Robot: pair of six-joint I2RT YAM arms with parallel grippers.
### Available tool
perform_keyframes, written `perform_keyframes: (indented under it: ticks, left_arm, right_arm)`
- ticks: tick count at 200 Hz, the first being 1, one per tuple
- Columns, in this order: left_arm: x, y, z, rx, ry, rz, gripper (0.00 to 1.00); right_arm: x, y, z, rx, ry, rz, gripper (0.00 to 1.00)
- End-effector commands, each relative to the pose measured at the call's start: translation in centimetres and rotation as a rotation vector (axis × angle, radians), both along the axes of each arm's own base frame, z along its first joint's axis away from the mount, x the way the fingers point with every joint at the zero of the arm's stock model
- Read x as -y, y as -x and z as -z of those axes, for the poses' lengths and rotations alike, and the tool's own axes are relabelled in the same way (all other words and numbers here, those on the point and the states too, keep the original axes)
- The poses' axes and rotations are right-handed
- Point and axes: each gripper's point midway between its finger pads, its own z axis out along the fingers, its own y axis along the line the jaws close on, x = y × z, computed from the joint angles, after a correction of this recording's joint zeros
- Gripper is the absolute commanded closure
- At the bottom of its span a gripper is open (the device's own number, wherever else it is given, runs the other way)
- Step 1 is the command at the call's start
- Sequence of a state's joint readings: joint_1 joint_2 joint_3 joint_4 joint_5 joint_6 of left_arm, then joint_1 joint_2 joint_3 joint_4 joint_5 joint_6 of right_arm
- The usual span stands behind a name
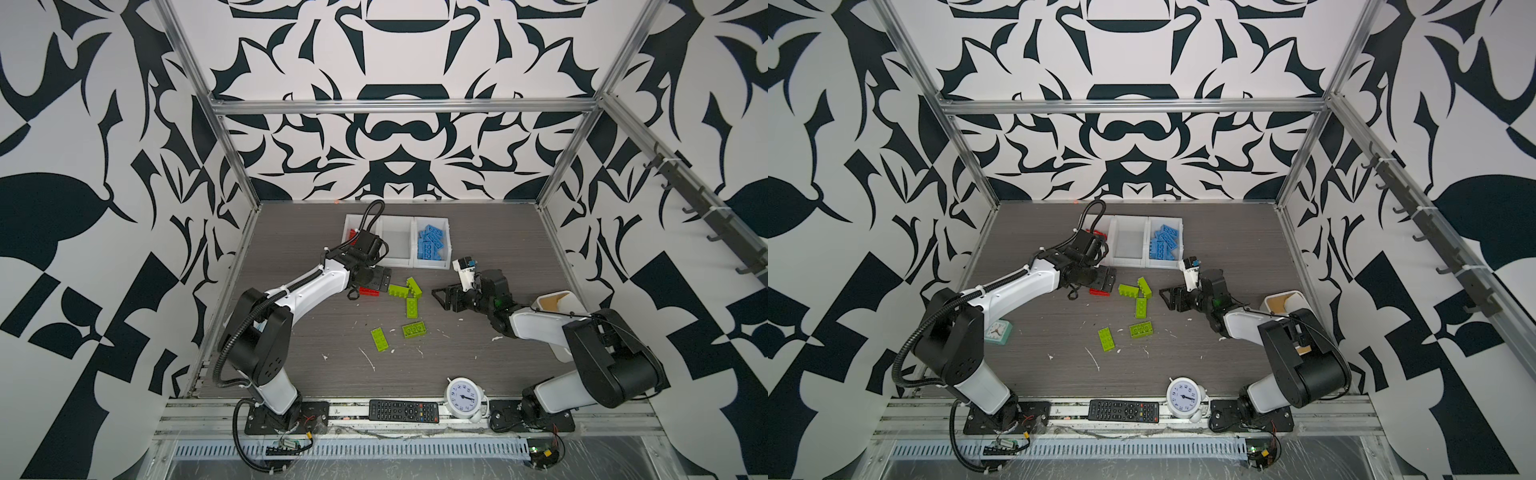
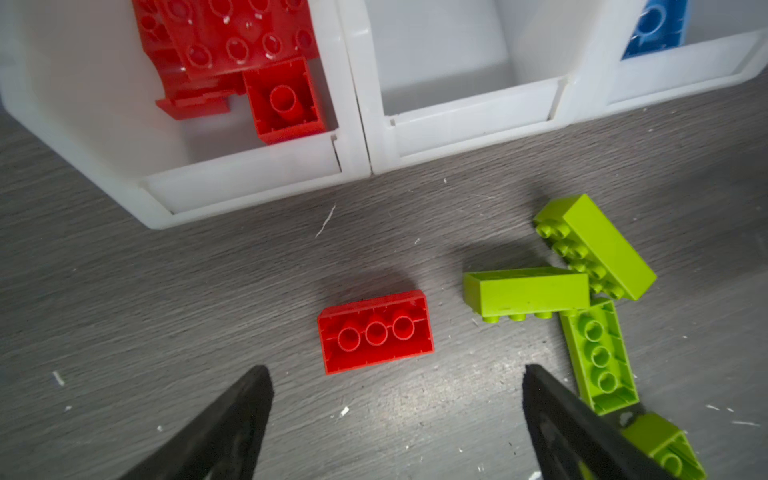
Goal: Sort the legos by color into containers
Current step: 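Move the left gripper down onto the last red 2x4 brick and close it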
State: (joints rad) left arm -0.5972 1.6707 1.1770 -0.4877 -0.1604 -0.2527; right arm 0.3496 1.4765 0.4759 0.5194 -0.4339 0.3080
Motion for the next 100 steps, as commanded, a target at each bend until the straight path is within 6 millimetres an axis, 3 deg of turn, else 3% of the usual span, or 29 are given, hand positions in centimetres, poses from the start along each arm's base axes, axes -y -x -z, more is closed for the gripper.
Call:
perform_keyframes:
  ticks: [1,100]
  left_arm:
    - [-0.7,0.2,1.8,-0.015,-0.042,-0.037,0.03]
    - [-0.6,-0.4,6.0,-0.074,-0.094,-0.039,0.08]
  right_arm:
    - [-0.7,-0.8,-1.9,0.054,-0.015,-0.016,0.21]
    - [-0.7,-0.7,-1.8,0.053,-0.013,-0.019,0.21]
